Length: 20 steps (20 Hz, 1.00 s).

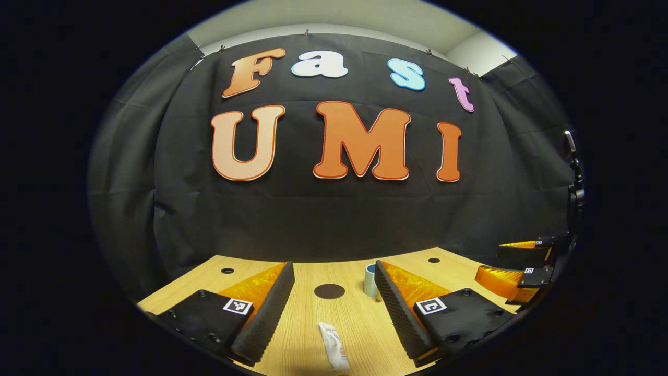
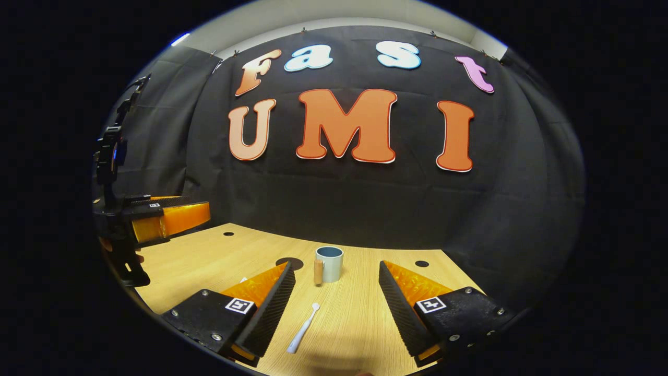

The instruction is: Put the toothbrush and toothpaste on the desktop into the cup, then pick up the cup and place it on the coaster on the desktop.

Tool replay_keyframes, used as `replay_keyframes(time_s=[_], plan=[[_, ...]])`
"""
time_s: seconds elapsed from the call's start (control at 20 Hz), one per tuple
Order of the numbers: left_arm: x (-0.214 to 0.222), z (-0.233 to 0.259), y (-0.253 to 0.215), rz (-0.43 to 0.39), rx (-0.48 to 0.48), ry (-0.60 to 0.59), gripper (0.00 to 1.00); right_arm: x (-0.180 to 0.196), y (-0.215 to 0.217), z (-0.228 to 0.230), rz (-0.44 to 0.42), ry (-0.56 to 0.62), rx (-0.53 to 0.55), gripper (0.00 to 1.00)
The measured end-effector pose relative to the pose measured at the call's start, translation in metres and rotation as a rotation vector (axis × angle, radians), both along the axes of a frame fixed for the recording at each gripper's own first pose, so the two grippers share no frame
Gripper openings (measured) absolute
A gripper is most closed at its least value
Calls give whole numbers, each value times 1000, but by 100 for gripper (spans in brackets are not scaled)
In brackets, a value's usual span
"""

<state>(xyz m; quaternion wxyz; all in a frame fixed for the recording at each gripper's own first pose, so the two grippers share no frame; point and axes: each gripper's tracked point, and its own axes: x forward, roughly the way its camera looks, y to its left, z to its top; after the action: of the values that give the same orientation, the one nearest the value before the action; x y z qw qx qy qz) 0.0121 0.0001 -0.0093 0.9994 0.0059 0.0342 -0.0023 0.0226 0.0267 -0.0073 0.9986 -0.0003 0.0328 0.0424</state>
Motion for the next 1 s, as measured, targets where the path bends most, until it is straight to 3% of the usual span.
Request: replay_keyframes(time_s=[0.4,1.0], plan=[[16,-33,7,-10,-36,216,98,14,14,-16,80,154,-17,96],[3,-123,6,-43,-15,690,99,29,21,-72,133,485,58,93]])
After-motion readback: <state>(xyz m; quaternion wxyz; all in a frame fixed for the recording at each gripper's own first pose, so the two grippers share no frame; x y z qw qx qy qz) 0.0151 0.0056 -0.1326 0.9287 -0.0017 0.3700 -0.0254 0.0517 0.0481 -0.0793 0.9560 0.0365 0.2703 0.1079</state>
